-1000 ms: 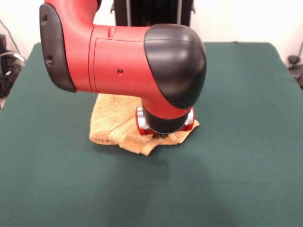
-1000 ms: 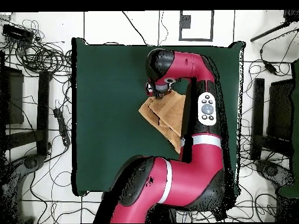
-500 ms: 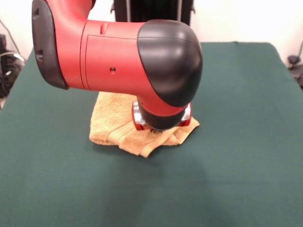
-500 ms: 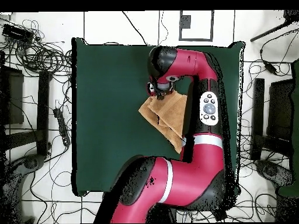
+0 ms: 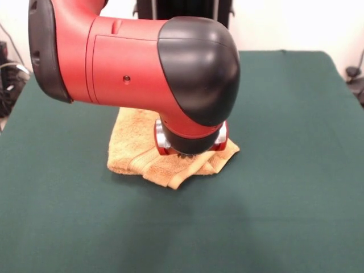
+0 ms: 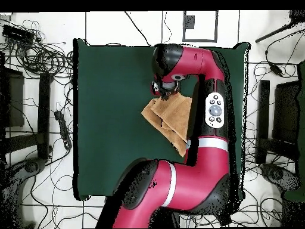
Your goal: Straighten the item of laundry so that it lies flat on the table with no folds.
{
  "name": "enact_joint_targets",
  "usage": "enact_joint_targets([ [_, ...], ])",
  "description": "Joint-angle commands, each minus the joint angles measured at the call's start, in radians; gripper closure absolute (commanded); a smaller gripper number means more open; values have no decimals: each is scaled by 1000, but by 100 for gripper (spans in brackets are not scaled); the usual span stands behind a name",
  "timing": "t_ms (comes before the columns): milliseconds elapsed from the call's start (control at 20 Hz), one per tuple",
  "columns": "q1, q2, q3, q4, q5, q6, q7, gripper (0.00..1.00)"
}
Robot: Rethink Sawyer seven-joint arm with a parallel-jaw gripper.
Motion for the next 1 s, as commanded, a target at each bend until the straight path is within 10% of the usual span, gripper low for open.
enact_joint_targets([
  [50, 16, 97, 118, -8, 34, 15, -68, 100],
  [1000, 9, 99, 78, 118, 56, -216, -2, 100],
])
